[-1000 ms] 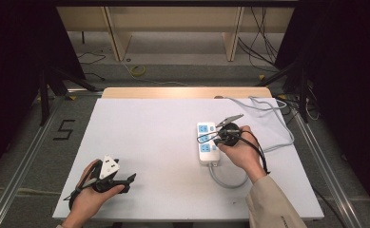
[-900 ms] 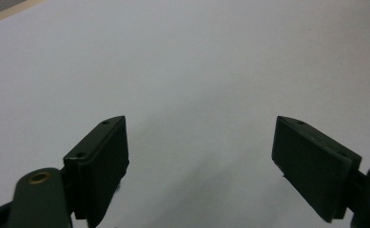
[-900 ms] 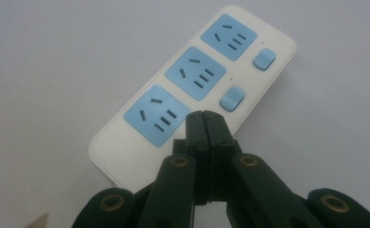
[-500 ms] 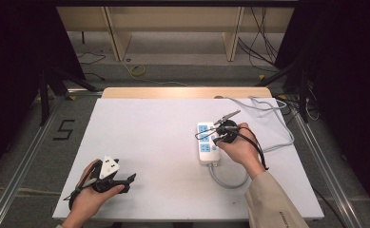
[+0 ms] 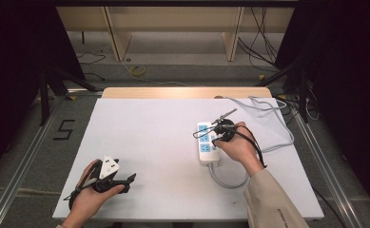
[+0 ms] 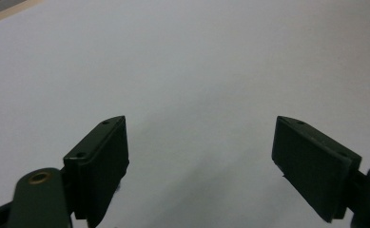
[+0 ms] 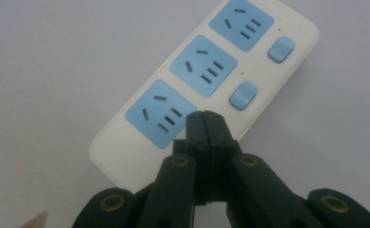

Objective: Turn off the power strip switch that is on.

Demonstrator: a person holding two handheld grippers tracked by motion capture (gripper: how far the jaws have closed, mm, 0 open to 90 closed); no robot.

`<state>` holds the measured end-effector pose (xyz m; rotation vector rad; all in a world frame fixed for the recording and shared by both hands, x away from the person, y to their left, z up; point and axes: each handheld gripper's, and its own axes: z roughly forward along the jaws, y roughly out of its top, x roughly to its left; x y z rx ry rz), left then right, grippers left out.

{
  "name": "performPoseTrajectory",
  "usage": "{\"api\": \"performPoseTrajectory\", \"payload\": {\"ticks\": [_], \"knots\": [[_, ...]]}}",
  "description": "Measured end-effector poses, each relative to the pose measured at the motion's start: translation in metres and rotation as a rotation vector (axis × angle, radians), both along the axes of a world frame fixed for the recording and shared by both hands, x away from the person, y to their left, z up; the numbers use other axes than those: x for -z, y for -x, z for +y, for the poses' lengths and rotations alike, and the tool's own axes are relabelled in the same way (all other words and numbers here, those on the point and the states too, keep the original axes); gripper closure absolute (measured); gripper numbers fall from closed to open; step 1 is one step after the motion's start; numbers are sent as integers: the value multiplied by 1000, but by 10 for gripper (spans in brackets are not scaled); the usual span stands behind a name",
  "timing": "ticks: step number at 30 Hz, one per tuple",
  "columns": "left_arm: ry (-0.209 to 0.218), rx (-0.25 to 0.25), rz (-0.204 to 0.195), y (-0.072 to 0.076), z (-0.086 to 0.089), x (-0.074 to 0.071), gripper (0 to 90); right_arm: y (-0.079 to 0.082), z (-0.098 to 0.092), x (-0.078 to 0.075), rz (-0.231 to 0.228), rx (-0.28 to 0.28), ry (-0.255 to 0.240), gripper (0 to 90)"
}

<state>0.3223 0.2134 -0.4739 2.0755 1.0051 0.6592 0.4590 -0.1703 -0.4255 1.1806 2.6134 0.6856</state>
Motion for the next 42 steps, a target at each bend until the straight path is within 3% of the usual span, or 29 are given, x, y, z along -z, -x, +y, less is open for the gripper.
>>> {"api": "performPoseTrajectory", "payload": {"ticks": [23, 42], "knots": [[-3, 4, 3, 0, 0, 0, 198, -6, 9, 5, 39, -1, 58, 900], [-4, 6, 2, 0, -1, 0, 198, -7, 13, 8, 44, -3, 94, 900]]}}
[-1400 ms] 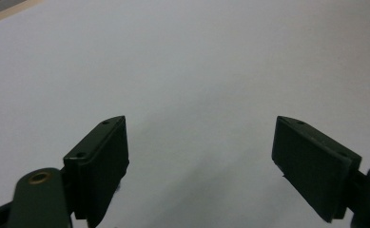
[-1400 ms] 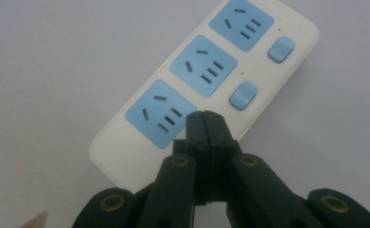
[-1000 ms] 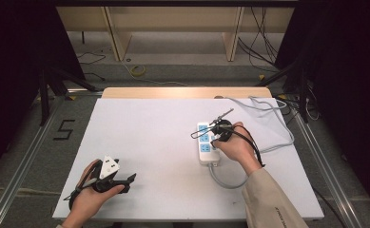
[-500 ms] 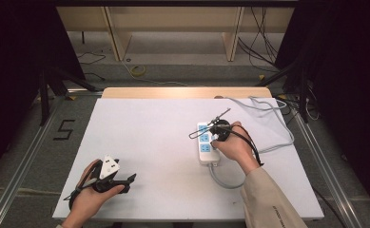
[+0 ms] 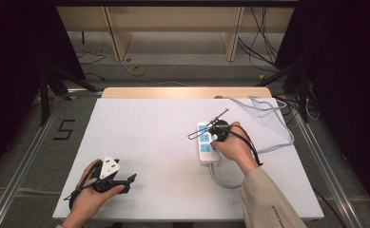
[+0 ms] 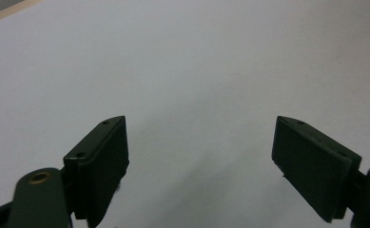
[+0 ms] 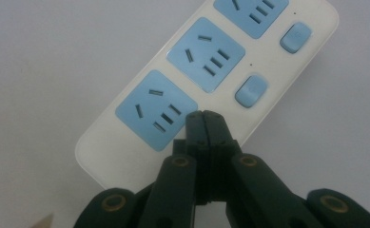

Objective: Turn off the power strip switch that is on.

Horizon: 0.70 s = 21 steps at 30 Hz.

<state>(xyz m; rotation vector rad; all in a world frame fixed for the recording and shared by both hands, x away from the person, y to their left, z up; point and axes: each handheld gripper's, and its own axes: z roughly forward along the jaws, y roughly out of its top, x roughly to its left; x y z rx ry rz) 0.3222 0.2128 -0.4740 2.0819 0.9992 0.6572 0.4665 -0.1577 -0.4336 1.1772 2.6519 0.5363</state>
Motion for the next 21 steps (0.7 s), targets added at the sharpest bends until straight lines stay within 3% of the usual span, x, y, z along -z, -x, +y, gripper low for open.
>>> {"api": "performPoseTrajectory", "payload": {"ticks": [13, 21], "knots": [[-3, 2, -2, 1, -1, 0, 198, 0, 1, 0, 10, 22, -2, 900], [-5, 2, -2, 1, -1, 0, 198, 1, 5, 0, 7, 26, 30, 900]]}}
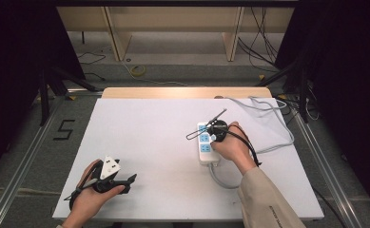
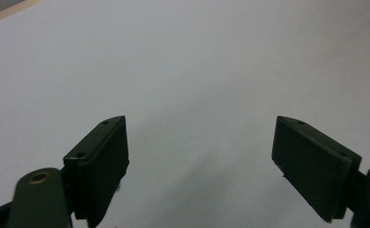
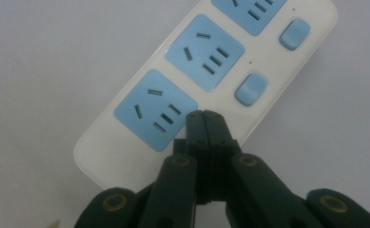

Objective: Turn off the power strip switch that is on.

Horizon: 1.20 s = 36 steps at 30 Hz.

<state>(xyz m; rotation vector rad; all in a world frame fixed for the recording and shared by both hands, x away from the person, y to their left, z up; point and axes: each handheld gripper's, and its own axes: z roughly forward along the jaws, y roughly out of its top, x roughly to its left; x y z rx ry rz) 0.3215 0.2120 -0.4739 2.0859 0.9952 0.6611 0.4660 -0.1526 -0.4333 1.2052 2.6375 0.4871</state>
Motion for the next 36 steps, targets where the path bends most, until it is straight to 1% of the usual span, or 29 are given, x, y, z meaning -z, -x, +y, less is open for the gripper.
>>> {"api": "performPoseTrajectory", "payload": {"ticks": [2, 3, 4, 12, 14, 16, 20, 23, 27, 32, 36], "knots": [[-1, 1, 1, 0, 0, 0, 198, -1, -1, 1, 9, -1, 1, 900], [-1, 1, 1, 0, 0, 0, 198, -1, -1, 1, 10, 10, -6, 900], [-2, 2, 2, 0, 0, 0, 198, -2, -2, 1, 14, 7, -8, 900], [-4, 2, 3, 0, 0, 0, 198, -1, -1, 1, 8, 14, -6, 900], [-2, 1, 2, 0, 0, 0, 198, 0, -1, 1, 11, 23, -15, 900], [2, -1, 1, 0, 0, 0, 198, -1, -3, 1, 6, 18, -24, 900], [2, -1, 1, 0, -1, 0, 198, 0, -3, 1, -1, 21, -24, 900], [2, -1, 1, 0, 0, 0, 198, 0, -3, 1, 0, 19, -26, 900], [2, 0, 1, 0, 0, 0, 198, 0, -5, 2, 7, 23, -43, 900], [3, -1, 2, -1, 0, 1, 198, 1, -5, 2, -10, 21, -39, 900], [3, -1, 2, -1, 0, 1, 198, 2, -4, 2, -11, 20, -38, 900]]}}
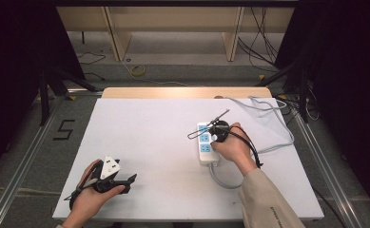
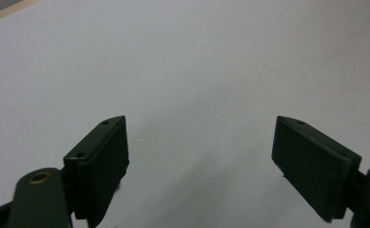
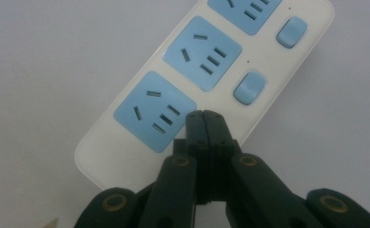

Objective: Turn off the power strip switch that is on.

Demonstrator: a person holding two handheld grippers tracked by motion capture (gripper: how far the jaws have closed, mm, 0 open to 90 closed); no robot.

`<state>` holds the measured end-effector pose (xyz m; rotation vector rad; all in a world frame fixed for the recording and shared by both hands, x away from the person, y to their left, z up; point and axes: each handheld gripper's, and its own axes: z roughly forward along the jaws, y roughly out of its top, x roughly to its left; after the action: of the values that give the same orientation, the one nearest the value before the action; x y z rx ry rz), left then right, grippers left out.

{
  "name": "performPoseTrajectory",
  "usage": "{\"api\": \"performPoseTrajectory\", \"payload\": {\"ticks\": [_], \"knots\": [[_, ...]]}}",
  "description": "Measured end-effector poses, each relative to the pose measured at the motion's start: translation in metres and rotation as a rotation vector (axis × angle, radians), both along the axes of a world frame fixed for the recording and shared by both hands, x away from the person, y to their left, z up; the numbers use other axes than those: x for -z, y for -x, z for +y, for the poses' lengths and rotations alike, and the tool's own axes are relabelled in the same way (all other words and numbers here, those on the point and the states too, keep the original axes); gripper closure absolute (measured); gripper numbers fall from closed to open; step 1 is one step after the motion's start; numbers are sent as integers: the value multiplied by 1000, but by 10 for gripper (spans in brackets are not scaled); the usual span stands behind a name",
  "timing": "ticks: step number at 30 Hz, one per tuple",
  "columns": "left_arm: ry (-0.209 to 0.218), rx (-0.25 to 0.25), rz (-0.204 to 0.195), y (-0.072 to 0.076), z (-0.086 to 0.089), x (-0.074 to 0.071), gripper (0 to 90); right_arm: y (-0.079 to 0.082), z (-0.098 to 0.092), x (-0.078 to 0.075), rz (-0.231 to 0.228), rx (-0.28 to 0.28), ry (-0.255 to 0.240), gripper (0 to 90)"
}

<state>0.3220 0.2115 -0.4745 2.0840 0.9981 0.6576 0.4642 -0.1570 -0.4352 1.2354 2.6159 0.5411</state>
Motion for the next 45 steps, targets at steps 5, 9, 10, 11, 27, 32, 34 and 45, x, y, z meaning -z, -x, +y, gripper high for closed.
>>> {"api": "performPoseTrajectory", "payload": {"ticks": [5, 9, 10, 11, 27, 32, 34, 45], "knots": [[0, 0, 1, 0, 0, 0, 198, 1, 0, -4, -12, -1, -1, 900], [-1, 2, 1, 0, 1, 0, 198, 3, -2, -2, -37, 4, -13, 900], [-2, 2, 3, 0, 1, 0, 198, 4, -2, -2, -51, 3, -20, 900], [0, 0, 3, 0, 0, 0, 198, 5, -2, -2, -56, 8, -26, 900], [3, -4, 7, 0, 0, 1, 199, 20, -21, -14, -125, -5, -117, 900], [3, -6, 8, -1, 1, 1, 199, 28, -32, -16, -141, -4, -144, 878], [4, -6, 8, -1, 1, 1, 199, 31, -36, -17, -146, -2, -143, 869], [5, -10, 9, 0, 1, 1, 198, 44, -52, -17, -186, -3, -196, 761]]}}
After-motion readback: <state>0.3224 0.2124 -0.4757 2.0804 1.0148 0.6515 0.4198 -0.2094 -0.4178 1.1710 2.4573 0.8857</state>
